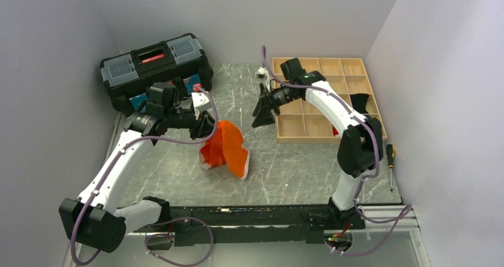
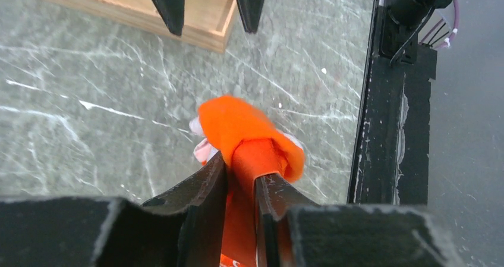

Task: Roll the underwear
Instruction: Place the underwear at the center of the board.

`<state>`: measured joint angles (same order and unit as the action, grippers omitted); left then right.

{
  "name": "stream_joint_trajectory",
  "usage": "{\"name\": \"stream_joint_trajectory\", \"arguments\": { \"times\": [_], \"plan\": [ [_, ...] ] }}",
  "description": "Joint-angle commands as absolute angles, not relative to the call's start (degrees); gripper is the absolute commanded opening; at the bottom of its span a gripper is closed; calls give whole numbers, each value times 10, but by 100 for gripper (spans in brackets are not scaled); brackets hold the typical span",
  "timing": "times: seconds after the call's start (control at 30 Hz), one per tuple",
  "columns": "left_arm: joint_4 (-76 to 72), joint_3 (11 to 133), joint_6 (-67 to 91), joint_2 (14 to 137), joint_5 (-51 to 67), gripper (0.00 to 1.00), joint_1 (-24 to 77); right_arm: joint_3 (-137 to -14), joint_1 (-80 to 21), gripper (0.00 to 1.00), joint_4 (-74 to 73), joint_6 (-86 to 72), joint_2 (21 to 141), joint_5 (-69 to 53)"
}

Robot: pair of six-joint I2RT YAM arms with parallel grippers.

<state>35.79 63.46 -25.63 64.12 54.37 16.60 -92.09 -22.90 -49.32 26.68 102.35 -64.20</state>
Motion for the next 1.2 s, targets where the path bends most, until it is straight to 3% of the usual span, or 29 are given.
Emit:
{"name": "stream_joint_trajectory", "arguments": {
  "times": [0.0, 0.13, 0.4, 0.53, 0.73, 0.93, 1.17],
  "plan": [
    [331, 613, -255, 656, 564, 28, 167, -930, -265, 80, -514, 296, 1082, -681],
    [333, 601, -248, 659, 555, 31, 167, -946, -280, 77, -578, 355, 1132, -671],
    [287, 573, -231, 639, 479, 29, 157, -885, -286, 75, -505, 321, 1106, -603],
    [326, 579, -257, 657, 447, 33, 146, -875, -287, 75, -488, 305, 1096, -582],
    [368, 544, -271, 677, 434, 46, 74, -853, -307, 76, -432, 250, 1090, -565],
    [372, 490, -286, 656, 399, 69, -24, -798, -378, 78, -360, 215, 1059, -479],
    [344, 448, -274, 638, 331, 72, -39, -751, -470, 76, -300, 180, 1023, -316]
  ]
}}
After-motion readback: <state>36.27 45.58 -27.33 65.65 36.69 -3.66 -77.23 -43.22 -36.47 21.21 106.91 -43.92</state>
